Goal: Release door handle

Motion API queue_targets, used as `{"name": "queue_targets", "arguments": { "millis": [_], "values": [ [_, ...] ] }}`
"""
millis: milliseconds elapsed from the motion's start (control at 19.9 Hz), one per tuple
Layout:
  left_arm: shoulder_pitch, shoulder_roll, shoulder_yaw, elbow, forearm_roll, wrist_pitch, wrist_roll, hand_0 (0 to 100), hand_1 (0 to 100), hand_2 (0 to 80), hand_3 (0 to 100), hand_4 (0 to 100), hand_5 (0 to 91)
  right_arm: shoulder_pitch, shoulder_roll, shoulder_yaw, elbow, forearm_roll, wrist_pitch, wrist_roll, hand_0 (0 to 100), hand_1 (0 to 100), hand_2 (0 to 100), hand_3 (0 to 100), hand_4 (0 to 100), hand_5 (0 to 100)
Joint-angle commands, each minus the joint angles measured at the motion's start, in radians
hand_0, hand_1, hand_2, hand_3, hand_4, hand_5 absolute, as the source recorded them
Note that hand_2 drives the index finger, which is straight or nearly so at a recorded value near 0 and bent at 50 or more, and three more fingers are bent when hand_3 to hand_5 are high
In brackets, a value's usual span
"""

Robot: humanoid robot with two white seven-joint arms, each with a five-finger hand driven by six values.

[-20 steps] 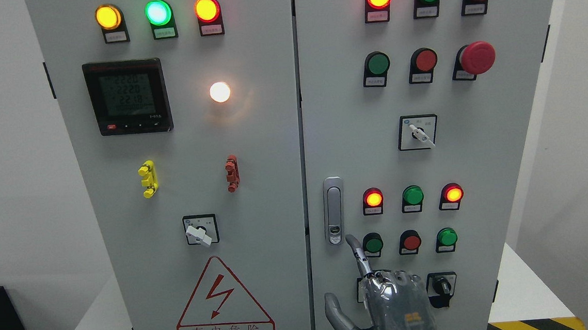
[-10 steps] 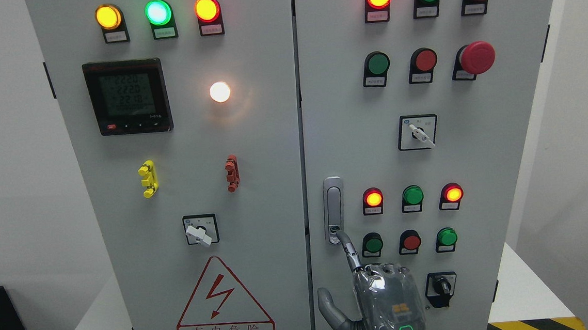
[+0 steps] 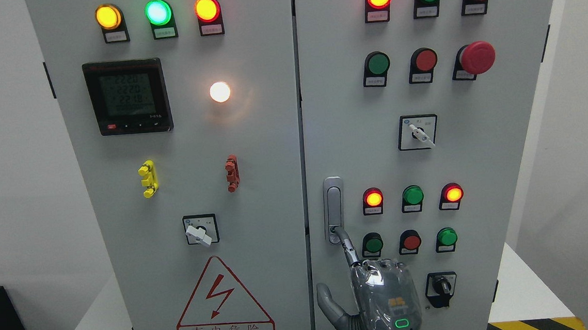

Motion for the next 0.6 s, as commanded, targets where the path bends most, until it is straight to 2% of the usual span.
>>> {"name": "queue_targets", "arguments": {
  "millis": [0,150,552],
  "values": [
    [0.000,0.000,-0.020,-0.017,0.000,-0.001,0.000,0,0,2.6,9,1,0.0,-0.007,0.000,0.001,0.022,0.001,0.003,0.015,40,29,1,100,99,99],
    [0.000,0.000,-0.020,-0.017,0.000,-0.001,0.000,0,0,2.5,8,1,0.0,-0.007,0.000,0.001,0.022,0.001,0.006,0.028,40,29,1,100,99,99],
    [0.000,0.000,-0.020,-0.017,0.000,-0.001,0.000,0,0,2.5,8,1,0.0,-0.005,0.000,0.001,0.024,0.001,0.007,0.028,39,29,1,100,99,99]
  ]
}}
